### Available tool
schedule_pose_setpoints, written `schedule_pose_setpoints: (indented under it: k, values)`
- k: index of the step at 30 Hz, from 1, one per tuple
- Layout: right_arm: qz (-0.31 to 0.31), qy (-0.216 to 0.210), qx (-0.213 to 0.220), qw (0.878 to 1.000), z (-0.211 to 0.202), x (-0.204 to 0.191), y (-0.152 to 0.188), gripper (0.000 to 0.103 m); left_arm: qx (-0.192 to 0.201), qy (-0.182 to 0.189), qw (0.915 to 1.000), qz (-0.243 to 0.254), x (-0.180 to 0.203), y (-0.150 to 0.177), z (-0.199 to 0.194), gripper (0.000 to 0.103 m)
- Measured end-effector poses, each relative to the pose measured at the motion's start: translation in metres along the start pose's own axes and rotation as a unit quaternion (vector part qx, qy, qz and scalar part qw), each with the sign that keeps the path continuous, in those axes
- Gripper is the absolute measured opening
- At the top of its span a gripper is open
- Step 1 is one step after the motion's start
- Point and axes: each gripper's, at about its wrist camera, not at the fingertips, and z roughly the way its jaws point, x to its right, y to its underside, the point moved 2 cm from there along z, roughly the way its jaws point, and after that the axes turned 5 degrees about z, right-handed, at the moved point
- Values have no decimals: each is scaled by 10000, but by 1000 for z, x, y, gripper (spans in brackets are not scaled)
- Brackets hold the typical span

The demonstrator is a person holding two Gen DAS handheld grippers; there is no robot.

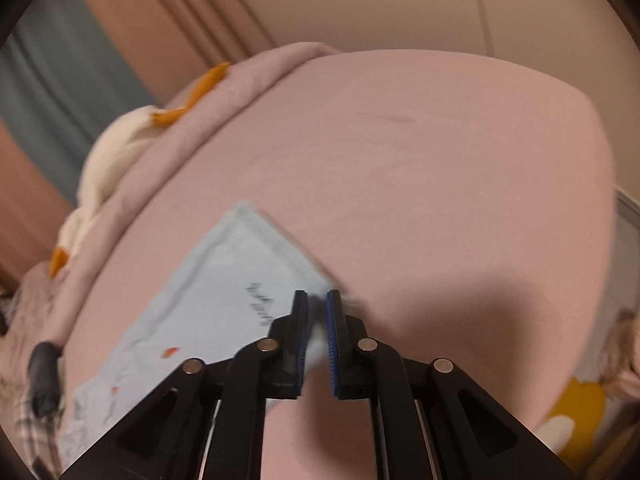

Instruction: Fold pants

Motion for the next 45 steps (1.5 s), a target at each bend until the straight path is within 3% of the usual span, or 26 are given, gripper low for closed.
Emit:
schedule_pose_setpoints:
  k: [1, 3, 4, 8, 13, 14, 15, 17, 20, 23, 25, 27, 30, 31, 33, 36, 39, 43, 45]
  values:
    - [-76, -174, -9, 9998, -3, -2, 1, 7, 1, 4, 10000, 9, 0, 1, 0, 74]
    - [-239, -551, -333, 9976, -1, -20, 11, 20, -4, -25, 10000, 19, 1, 1, 0, 74]
    - [-258, -652, -534, 9961, 1, -24, 17, 20, -10, -52, 10000, 12, 1, 1, 0, 74]
    - [420, -1402, -1357, 9799, 16, -23, 44, 20, 7, -102, 9999, -17, 3, 3, 0, 74]
    - [764, -1662, -1545, 9709, 36, -19, 54, 20, -17, -70, 10000, -33, 2, 2, 0, 75]
    - [869, -1710, -1564, 9689, 37, -15, 54, 18, -10, -71, 10000, -31, 2, 3, -1, 75]
    - [918, -1807, -1517, 9674, 31, -12, 55, 5, -4, -75, 10000, -26, 2, 3, 0, 75]
    - [823, -1914, -1343, 9688, 20, -21, 56, 4, 2, -88, 10000, 1, 3, 3, -1, 75]
    - [675, -1857, -1161, 9734, 7, -24, 57, 3, -17, -94, 10000, 10, 3, 2, 0, 75]
    - [535, -1392, -1344, 9796, 30, -27, 63, 4, -37, -97, 9999, 29, 3, 2, 0, 75]
    - [533, -1392, -1425, 9785, 39, -27, 62, 2, -129, -133, 9998, 74, 4, 1, -2, 75]
    - [565, -1477, -1454, 9766, 33, -25, 55, 11, -230, -126, 9996, 56, 5, 2, -6, 75]
    - [288, -898, -841, 9920, 6, -21, 40, 32, -254, 70, 9996, -32, 8, 2, -19, 75]
    - [103, -723, -586, 9956, -4, -22, 37, 32, -204, 200, 9996, -86, 10, -1, -22, 75]
    - [-424, -787, -371, 9953, -17, -39, 38, 32, -190, 418, 9987, -199, 17, -12, -19, 75]
    - [-1505, -1465, -831, 9742, -12, -95, 71, 32, -199, 733, 9966, -323, 39, -31, -4, 75]
    - [-2607, -1999, -1176, 9371, -2, -154, 123, 31, -263, 846, 9959, -208, 68, -42, 18, 73]
    - [-3869, -2084, -1087, 8916, 11, -202, 174, 30, -238, 501, 9973, 488, 91, -32, 31, 73]
    - [-4195, -1832, -1075, 8826, 26, -209, 178, 30, -166, 502, 9962, 691, 91, -26, 29, 75]
